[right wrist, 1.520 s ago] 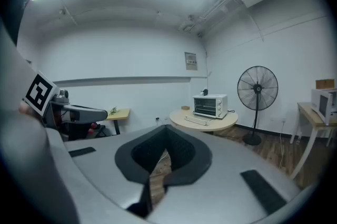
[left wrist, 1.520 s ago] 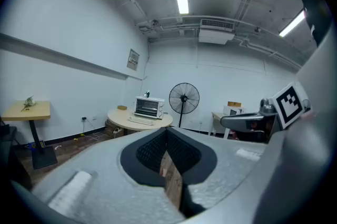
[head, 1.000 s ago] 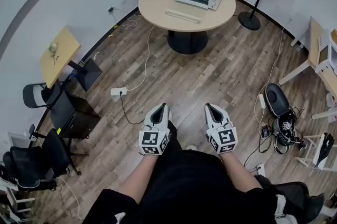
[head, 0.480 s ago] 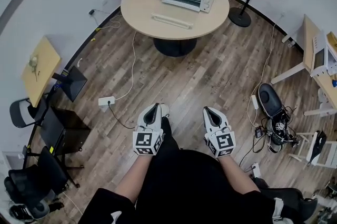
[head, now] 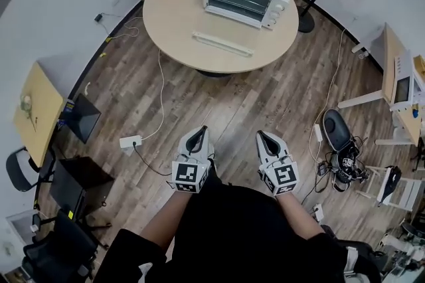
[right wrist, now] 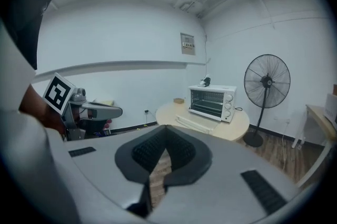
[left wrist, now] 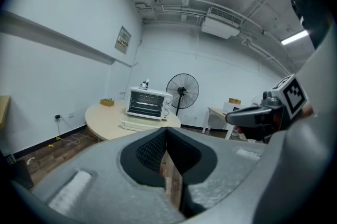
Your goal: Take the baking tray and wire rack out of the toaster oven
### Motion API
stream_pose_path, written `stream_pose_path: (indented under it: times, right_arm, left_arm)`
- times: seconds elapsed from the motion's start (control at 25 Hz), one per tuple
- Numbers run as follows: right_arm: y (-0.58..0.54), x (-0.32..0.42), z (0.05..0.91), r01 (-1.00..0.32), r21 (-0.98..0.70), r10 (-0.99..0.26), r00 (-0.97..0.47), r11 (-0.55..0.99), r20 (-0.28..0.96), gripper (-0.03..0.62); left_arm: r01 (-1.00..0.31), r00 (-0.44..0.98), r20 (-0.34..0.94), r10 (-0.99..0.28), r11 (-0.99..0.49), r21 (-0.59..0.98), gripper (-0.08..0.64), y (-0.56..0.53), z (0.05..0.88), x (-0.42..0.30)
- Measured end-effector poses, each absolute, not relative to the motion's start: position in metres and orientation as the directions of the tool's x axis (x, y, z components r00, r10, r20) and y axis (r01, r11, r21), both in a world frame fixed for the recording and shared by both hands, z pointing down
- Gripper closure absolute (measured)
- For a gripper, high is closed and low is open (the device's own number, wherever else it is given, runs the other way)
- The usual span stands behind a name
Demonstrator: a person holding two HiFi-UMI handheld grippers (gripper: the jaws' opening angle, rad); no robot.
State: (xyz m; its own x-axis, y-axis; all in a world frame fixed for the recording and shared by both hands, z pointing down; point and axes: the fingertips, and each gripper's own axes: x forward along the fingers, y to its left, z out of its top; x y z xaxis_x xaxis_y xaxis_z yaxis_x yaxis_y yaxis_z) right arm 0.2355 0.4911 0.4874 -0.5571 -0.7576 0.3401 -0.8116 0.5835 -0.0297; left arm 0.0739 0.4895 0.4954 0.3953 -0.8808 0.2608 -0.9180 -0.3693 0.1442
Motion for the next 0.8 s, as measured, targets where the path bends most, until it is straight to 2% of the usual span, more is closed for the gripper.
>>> stream_pose_path:
  times: [0.48, 0.8]
  right_arm:
    - [0.366, 0.185, 0.478, -0.851, -0.054, -0.787, -0.506, 0.523, 0.354, 0.591]
    - [0.316, 0.184, 0.490, -0.848, -0.101, -0.777, -0.519, 0.520, 0.357, 0.591]
  left_arm:
    - [-0.909, 0.410, 0.236, -0.881, -0.371, 0.192, 0.541, 0.368, 0.485, 0.004]
    - [-0.913, 0.404, 0.272, -0.873, -0.365, 0.184, 0.541, 0.312, 0.496, 0.004]
